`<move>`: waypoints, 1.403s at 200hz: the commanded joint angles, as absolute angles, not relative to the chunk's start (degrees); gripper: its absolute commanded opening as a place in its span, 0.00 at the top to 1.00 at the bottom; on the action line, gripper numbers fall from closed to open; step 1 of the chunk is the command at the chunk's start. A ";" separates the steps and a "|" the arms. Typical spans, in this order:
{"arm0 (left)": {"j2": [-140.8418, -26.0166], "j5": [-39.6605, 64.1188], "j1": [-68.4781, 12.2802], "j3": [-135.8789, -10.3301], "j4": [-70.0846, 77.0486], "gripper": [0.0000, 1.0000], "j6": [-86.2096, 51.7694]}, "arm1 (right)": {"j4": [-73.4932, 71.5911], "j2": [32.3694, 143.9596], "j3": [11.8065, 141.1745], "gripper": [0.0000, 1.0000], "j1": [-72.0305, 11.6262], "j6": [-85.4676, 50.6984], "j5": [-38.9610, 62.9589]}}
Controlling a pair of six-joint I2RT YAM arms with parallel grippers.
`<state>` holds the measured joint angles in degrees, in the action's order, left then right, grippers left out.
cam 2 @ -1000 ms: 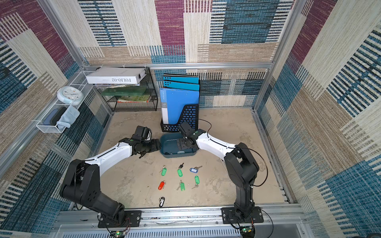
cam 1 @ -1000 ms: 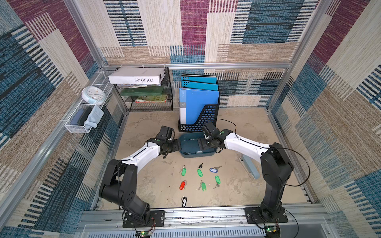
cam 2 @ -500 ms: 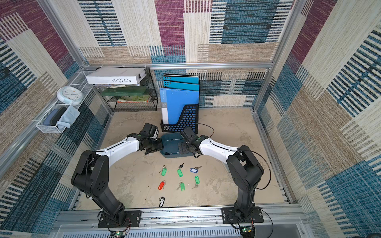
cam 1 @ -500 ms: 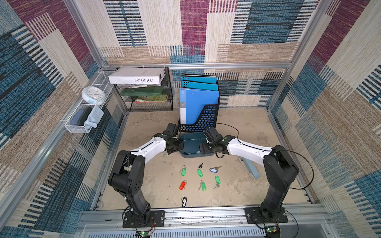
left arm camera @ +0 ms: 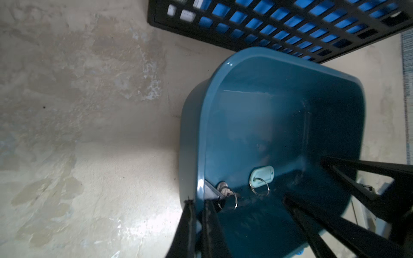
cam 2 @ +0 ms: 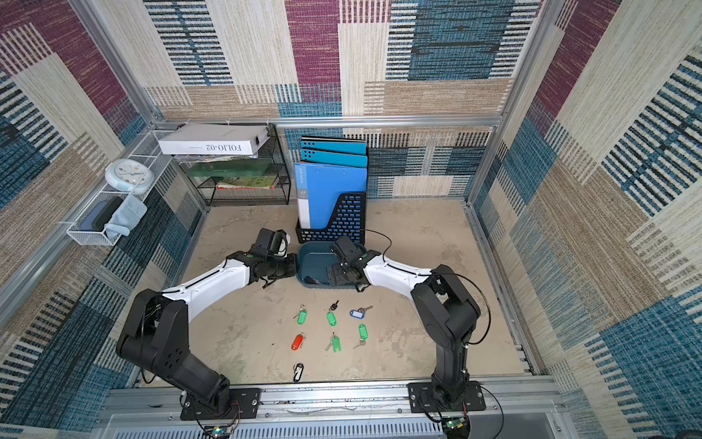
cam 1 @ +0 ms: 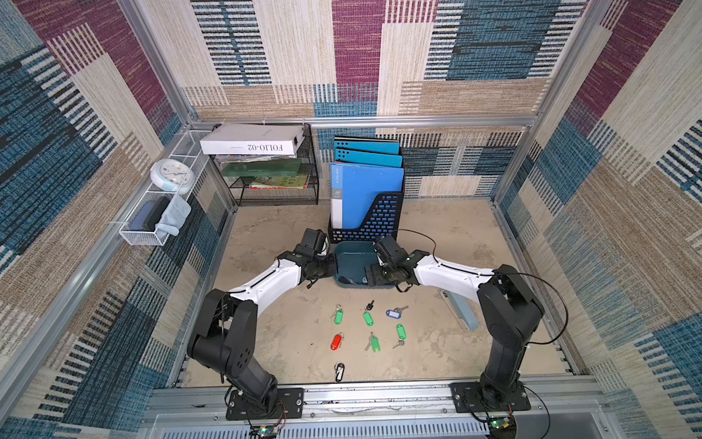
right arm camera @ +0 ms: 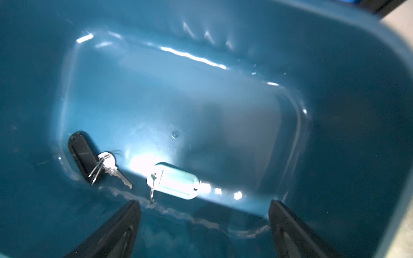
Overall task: Take the keys out of the storage box
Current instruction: Pick up the storage box at the center of the board, then pick up the key from the storage box.
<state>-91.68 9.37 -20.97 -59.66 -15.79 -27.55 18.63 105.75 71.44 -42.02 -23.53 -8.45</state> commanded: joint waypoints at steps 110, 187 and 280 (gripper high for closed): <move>-87.34 7.18 -23.64 -44.41 17.80 0.98 -19.85 | 13.33 105.92 69.29 0.14 -44.53 -27.18 -14.78; -86.96 6.58 -23.80 -38.45 31.72 0.98 -18.15 | 9.31 107.14 65.95 0.17 -45.22 -34.09 -16.10; -87.84 7.87 -24.13 -36.47 36.21 0.98 -17.11 | -7.13 111.86 66.00 0.24 -45.00 -28.31 -0.36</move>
